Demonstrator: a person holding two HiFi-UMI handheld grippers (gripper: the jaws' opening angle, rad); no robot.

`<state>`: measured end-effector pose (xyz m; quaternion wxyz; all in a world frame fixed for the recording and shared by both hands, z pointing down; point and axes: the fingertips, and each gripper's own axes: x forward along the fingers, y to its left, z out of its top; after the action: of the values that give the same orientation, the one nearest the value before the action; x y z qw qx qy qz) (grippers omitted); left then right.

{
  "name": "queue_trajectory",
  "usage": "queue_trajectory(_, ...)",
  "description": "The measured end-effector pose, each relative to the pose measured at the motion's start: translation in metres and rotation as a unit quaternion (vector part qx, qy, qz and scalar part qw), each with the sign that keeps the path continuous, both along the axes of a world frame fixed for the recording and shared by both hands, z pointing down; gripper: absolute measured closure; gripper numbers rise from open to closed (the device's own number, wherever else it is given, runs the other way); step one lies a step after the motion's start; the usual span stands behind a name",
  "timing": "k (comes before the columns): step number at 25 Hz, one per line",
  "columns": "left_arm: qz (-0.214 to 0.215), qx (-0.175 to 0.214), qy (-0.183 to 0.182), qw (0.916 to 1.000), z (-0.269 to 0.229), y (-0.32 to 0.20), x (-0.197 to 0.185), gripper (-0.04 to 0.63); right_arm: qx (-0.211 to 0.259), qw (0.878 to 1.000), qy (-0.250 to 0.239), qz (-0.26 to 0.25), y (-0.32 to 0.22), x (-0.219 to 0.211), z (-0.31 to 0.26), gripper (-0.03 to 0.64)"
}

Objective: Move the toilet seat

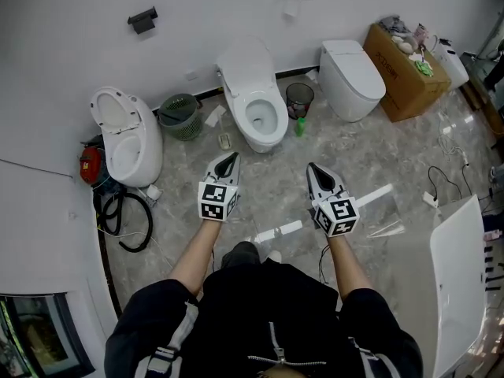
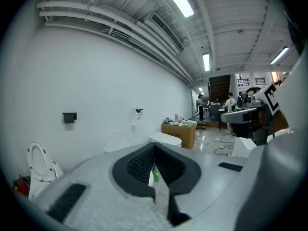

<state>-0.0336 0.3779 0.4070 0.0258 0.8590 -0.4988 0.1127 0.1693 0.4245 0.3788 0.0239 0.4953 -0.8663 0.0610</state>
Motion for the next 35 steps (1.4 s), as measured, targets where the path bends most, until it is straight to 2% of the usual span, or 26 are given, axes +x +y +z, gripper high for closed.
queue_trajectory(11, 0.0, -0.002, 0.002, 1.0, 0.006, -0.043, 0.018, 0.595, -0.009, 1.0, -0.001, -0.011, -0.039, 0.009, 0.012, 0.614)
queue_trajectory(19, 0.008, -0.004, 0.012, 0.9999, 0.012, -0.126, 0.012, 0.595, -0.014, 1.0, 0.01, -0.017, -0.116, -0.006, 0.011, 0.614)
queue_trajectory(24, 0.026, 0.002, -0.001, 0.9997, 0.009, -0.18, 0.007, 0.595, -0.013, 1.0, 0.013, -0.011, -0.172, -0.019, 0.006, 0.614)
queue_trajectory(27, 0.031, 0.001, 0.003, 0.9995, 0.012, -0.206, -0.003, 0.595, -0.015, 1.0, 0.014, -0.004, -0.199, -0.029, 0.007, 0.614)
queue_trajectory(35, 0.045, -0.007, 0.01, 0.9989, 0.017, -0.256, -0.011, 0.595, -0.02, 1.0, 0.018, 0.01, -0.238, -0.039, 0.013, 0.614)
